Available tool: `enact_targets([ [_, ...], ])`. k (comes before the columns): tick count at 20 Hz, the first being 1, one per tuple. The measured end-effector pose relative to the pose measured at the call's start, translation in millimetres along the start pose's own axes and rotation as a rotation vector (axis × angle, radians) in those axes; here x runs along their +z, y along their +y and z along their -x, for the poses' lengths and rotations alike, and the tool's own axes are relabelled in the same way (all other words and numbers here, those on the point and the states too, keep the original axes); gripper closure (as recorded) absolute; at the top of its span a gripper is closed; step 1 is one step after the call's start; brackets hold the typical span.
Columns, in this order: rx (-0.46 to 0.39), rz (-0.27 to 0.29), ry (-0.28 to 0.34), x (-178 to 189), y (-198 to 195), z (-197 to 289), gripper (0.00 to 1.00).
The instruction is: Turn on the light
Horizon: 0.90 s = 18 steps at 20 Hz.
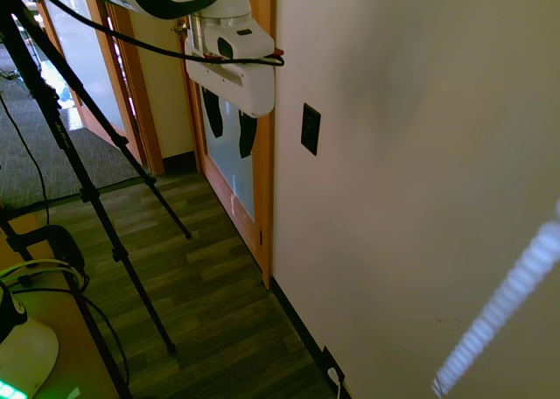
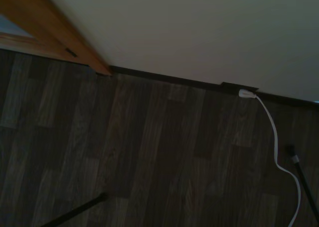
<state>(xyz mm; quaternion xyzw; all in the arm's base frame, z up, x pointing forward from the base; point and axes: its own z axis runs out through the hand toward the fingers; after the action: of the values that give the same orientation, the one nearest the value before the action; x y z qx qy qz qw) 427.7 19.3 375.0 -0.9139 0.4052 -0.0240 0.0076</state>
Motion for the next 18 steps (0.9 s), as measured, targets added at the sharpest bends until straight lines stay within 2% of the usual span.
enact_targets([
  [5, 0.021, -0.009, 0.011, 2.0, -13.5, 3.1, 0.00],
  [8, 0.046, -0.051, 0.036, 11.5, -47.6, 7.2, 0.00],
  [12, 0.100, -0.122, 0.076, 44.9, -92.4, 6.2, 0.00],
  [15, 0.171, -0.156, 0.145, 70.1, -122.3, -6.2, 0.00],
  [18, 0.280, -0.156, 0.230, 86.5, -145.1, -35.1, 0.00],
])
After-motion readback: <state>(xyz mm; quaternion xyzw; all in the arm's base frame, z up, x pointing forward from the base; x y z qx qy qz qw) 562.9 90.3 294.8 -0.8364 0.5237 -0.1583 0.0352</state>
